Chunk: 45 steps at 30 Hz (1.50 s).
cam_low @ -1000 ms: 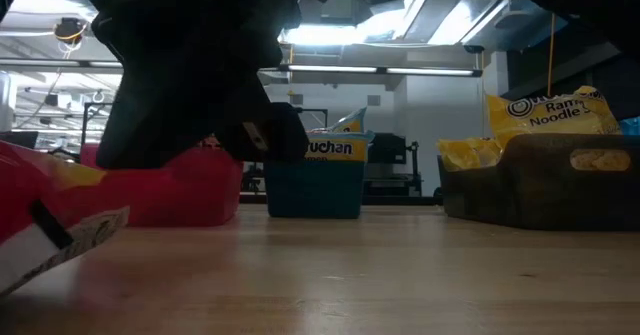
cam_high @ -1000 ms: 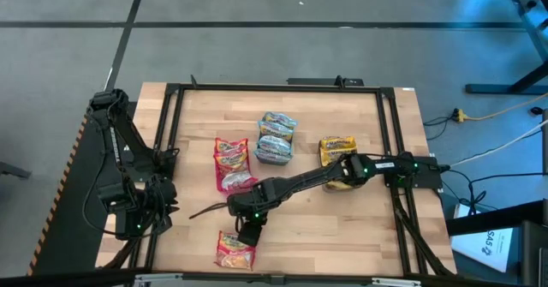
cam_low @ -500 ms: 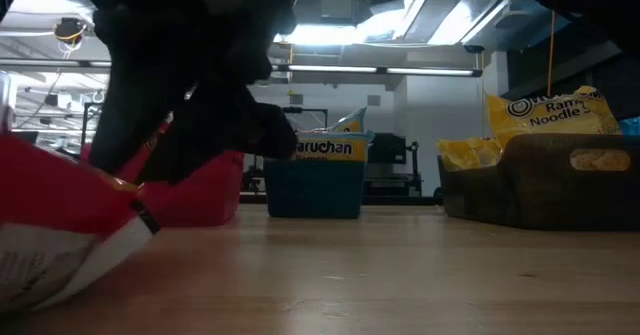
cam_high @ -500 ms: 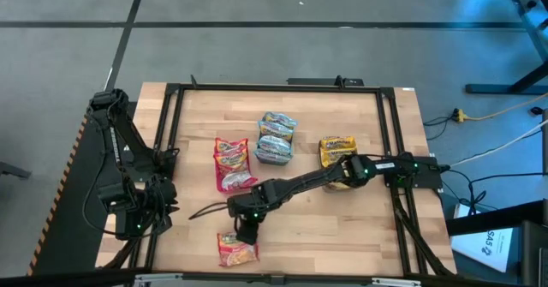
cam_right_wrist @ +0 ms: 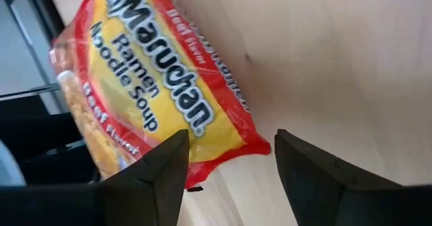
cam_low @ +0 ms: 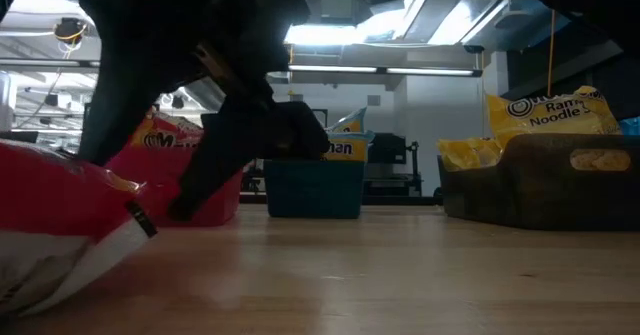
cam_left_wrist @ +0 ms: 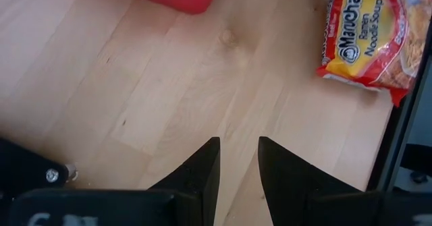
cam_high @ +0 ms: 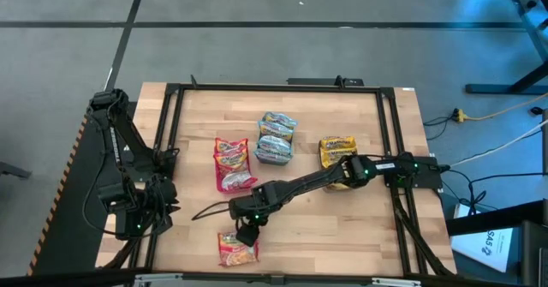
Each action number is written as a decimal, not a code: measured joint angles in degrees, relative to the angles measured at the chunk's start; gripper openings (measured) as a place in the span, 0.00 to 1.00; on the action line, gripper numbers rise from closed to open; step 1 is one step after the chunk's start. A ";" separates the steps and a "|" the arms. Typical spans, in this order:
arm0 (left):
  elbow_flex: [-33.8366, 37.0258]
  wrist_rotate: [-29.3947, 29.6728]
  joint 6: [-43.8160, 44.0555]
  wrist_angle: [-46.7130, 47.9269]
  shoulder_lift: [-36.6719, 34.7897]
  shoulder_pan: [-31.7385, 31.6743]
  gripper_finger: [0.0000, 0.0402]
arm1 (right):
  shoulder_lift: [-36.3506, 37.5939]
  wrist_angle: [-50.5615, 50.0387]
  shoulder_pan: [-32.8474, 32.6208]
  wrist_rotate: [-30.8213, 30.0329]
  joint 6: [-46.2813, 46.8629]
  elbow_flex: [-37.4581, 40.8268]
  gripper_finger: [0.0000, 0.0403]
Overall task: Sort Maruchan noodles
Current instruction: Put the red noodle pack into the red bin
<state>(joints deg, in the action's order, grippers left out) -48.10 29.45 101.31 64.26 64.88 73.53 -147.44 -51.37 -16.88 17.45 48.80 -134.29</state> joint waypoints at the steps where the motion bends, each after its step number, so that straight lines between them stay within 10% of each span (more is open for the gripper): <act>1: 0.00 0.45 0.00 0.01 0.00 0.00 0.24 | 0.00 0.25 -0.02 0.56 0.23 0.00 0.54; 29: 0.00 1.20 0.00 -0.02 0.02 0.00 0.24 | 0.00 12.97 -2.02 0.04 3.21 5.45 0.42; 38: 0.00 1.19 0.03 -0.02 0.02 0.00 0.24 | 0.00 16.85 -1.73 -1.04 1.57 5.45 0.05; 45: 0.00 1.19 0.03 -0.02 0.02 0.00 0.24 | 0.00 18.17 -1.86 -1.94 -2.42 5.45 0.01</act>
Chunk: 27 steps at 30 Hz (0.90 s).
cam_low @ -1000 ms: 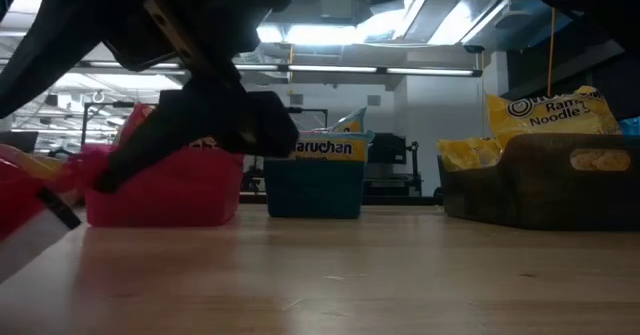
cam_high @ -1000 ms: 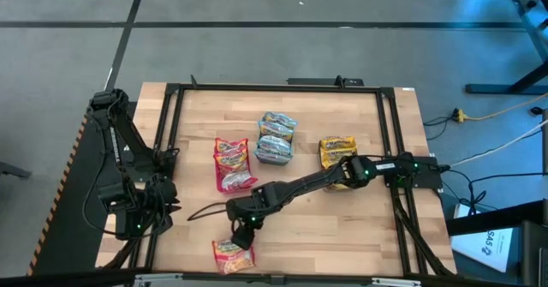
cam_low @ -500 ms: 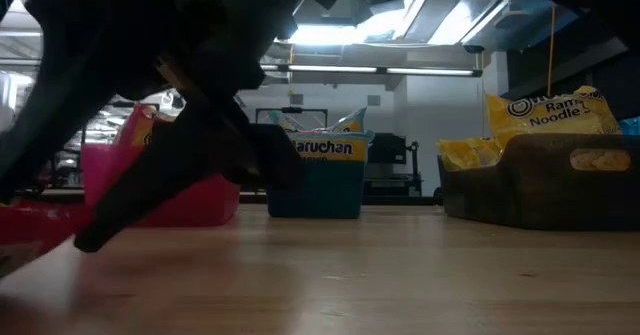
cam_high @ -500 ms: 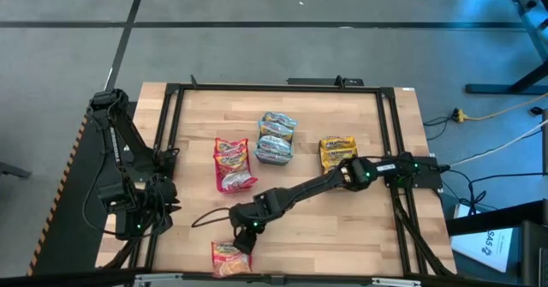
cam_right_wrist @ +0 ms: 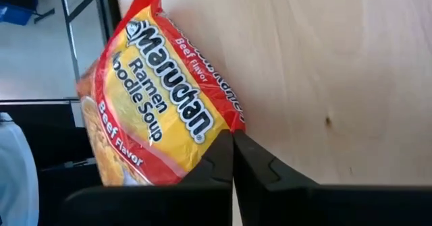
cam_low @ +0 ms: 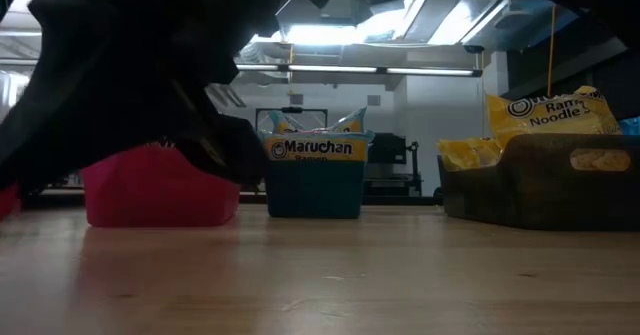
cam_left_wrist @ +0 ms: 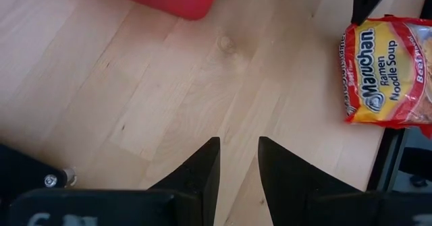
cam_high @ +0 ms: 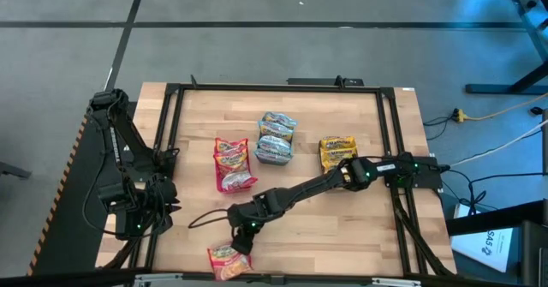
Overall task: Sort Maruchan noodles
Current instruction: Put the red noodle pack into the red bin
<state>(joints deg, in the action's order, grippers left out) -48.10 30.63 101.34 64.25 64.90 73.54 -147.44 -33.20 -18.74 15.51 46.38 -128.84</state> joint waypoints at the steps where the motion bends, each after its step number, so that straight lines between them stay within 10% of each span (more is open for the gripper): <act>1: 0.02 0.00 0.00 0.00 0.00 0.00 0.24 | 0.00 0.35 0.00 -0.01 -0.12 -0.02 0.01; 27: 0.02 -0.01 0.11 -0.50 0.02 -0.02 0.24 | 6.47 -0.55 2.95 -17.58 -11.29 -6.12 0.00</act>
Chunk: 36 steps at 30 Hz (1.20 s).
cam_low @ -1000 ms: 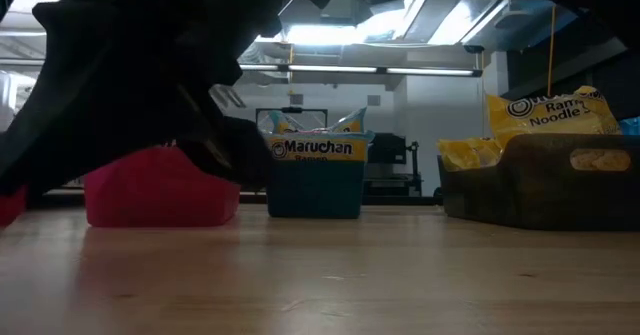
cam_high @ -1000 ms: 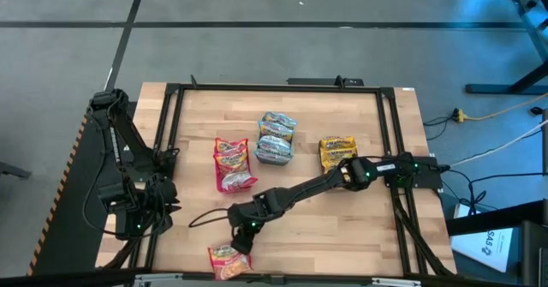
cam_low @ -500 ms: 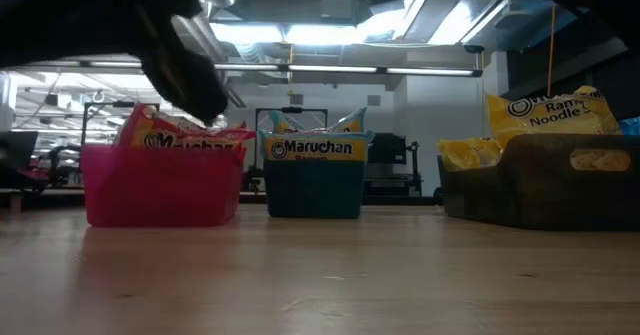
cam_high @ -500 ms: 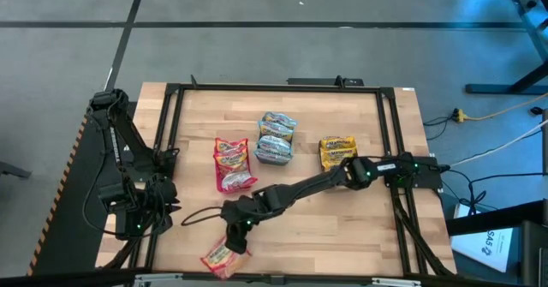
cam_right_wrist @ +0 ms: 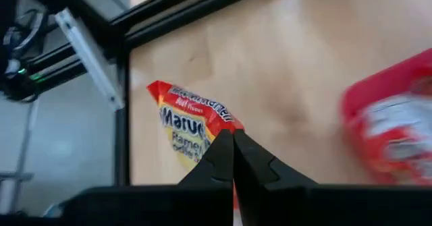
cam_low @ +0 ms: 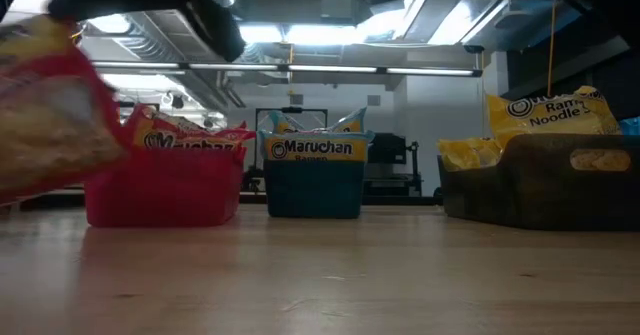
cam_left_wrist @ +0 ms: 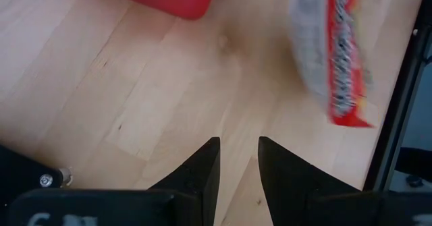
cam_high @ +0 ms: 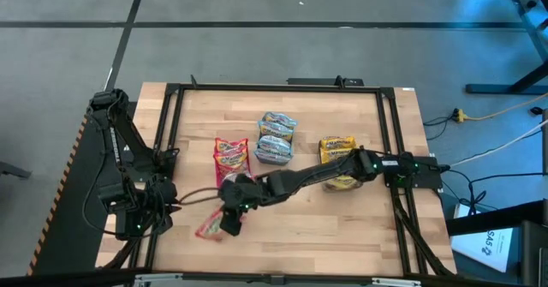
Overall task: Sort Maruchan noodles
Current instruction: Put the red noodle pack into the red bin
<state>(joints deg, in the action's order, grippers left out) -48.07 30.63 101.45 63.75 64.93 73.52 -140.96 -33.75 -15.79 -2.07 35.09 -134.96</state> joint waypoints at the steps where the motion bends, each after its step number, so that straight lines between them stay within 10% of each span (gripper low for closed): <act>1: 0.00 0.01 0.02 0.02 0.00 0.00 0.24 | 0.53 -0.49 0.32 -0.51 -0.49 0.00 0.00; 36: 0.02 -1.22 1.86 0.17 5.30 0.02 0.24 | 10.84 -10.72 10.58 -6.33 -11.54 -0.07 0.00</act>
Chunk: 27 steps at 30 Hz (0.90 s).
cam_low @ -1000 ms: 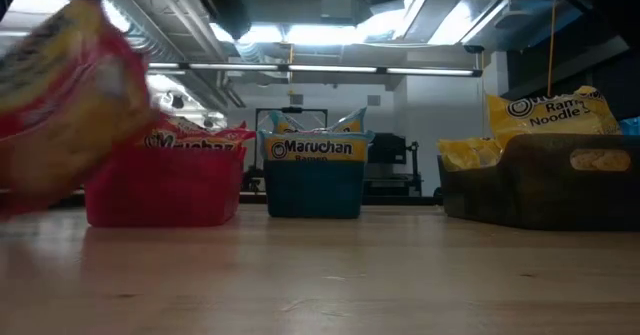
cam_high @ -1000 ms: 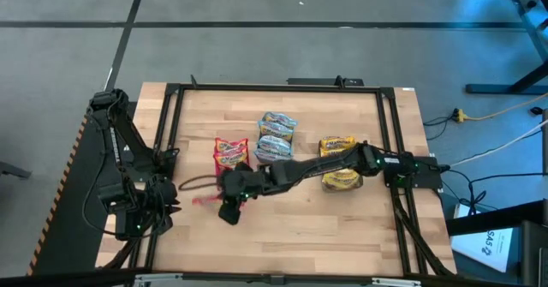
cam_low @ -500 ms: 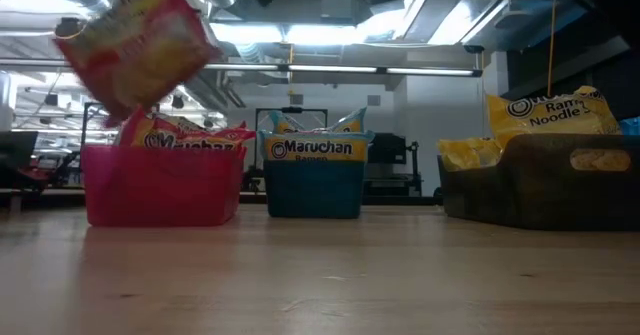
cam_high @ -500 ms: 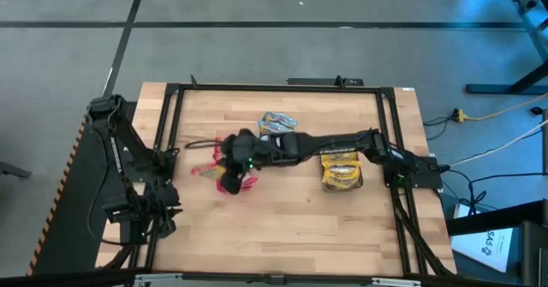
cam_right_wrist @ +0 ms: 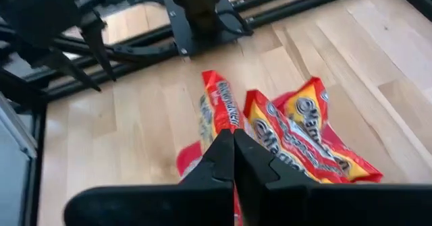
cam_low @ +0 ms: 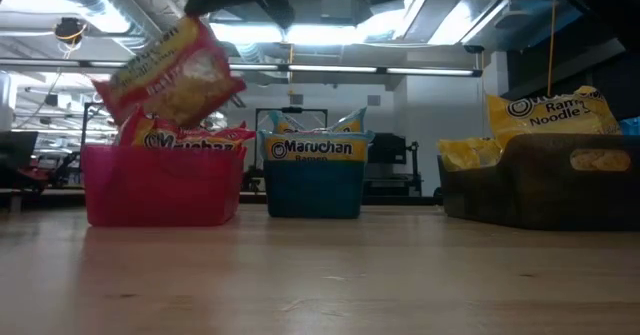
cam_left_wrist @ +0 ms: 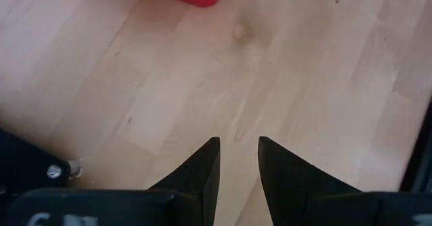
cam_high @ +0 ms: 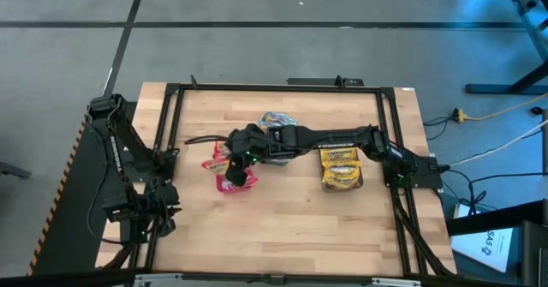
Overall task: Sort Maruchan noodles
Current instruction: Put the red noodle pack into the red bin
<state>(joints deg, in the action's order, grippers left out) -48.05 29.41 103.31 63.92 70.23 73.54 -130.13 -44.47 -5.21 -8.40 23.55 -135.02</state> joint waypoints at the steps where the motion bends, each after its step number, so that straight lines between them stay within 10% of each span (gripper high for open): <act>1: 0.00 -0.02 0.00 0.34 -0.12 0.00 0.24 | -0.03 -0.59 0.02 -0.11 -0.01 0.00 0.00; 27: 0.00 0.03 0.00 0.64 -0.19 -0.17 0.24 | -5.46 -3.86 -0.79 1.78 0.12 3.86 0.00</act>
<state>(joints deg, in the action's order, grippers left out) -48.05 29.44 103.31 64.56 70.04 73.36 -135.59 -48.33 -6.00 -6.63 23.68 -131.16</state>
